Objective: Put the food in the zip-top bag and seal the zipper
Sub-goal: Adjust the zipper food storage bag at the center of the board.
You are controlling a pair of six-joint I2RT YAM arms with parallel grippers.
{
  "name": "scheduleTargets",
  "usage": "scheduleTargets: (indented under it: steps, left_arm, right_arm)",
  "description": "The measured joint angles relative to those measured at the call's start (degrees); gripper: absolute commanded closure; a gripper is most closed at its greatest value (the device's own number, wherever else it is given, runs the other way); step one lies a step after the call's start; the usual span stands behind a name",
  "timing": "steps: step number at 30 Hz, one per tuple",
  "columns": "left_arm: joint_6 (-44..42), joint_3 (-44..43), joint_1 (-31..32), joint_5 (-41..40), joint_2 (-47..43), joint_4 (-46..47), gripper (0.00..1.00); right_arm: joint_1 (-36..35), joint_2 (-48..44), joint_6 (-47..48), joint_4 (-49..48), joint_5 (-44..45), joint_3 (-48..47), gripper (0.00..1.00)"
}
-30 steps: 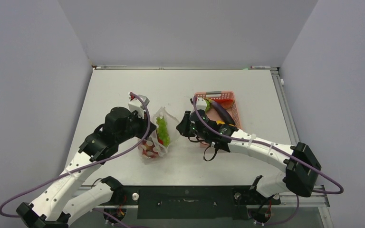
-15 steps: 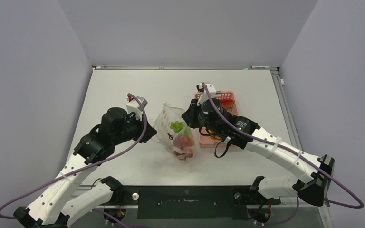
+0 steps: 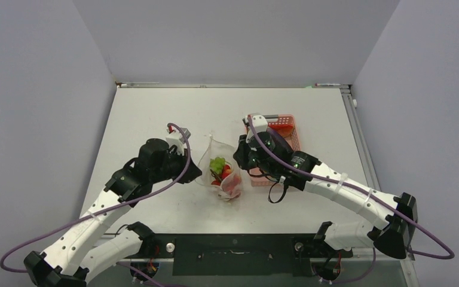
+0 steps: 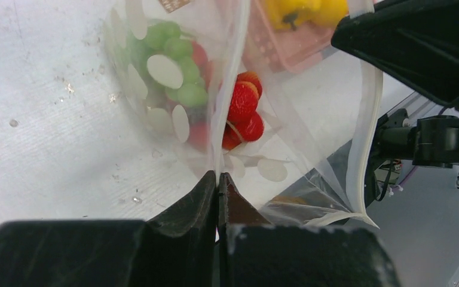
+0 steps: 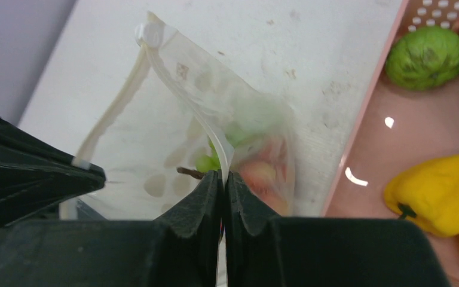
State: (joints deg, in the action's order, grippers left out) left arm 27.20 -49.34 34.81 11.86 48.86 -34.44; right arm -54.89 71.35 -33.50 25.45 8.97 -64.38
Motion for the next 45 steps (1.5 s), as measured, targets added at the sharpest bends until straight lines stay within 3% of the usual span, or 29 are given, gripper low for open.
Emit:
scheduleTargets:
  steps: [9, 20, 30, 38, 40, 45]
  left_arm:
    - [1.3, 2.3, 0.0, -0.2, 3.8, 0.9, 1.0]
    - [-1.9, -9.7, 0.0, -5.7, 0.8, -2.3, 1.0]
    - [-3.2, -3.1, 0.0, -8.1, -1.1, -2.9, 1.0]
    - [-4.5, -0.4, 0.0, -7.4, -2.7, -2.0, 1.0]
    - [-4.8, 0.2, 0.0, -7.1, -3.5, -1.6, 1.0]
    - [-5.3, 1.3, 0.0, -6.8, -5.0, -0.9, 1.0]
  right_arm:
    - [0.0, 1.8, -0.1, 0.0, 0.8, 3.6, 0.95]
    - [0.0, 0.0, 0.4, -0.3, 3.9, -3.7, 0.95]
    - [-0.3, 0.1, -0.7, -2.9, 4.3, 2.0, 0.94]
    - [-0.3, 0.5, -1.2, -3.8, 4.9, 2.4, 0.73]
    - [-0.3, 0.4, -1.1, -3.9, 5.2, 2.4, 0.62]
    - [-0.3, 0.1, -0.3, -3.5, 6.1, 1.6, 0.45]
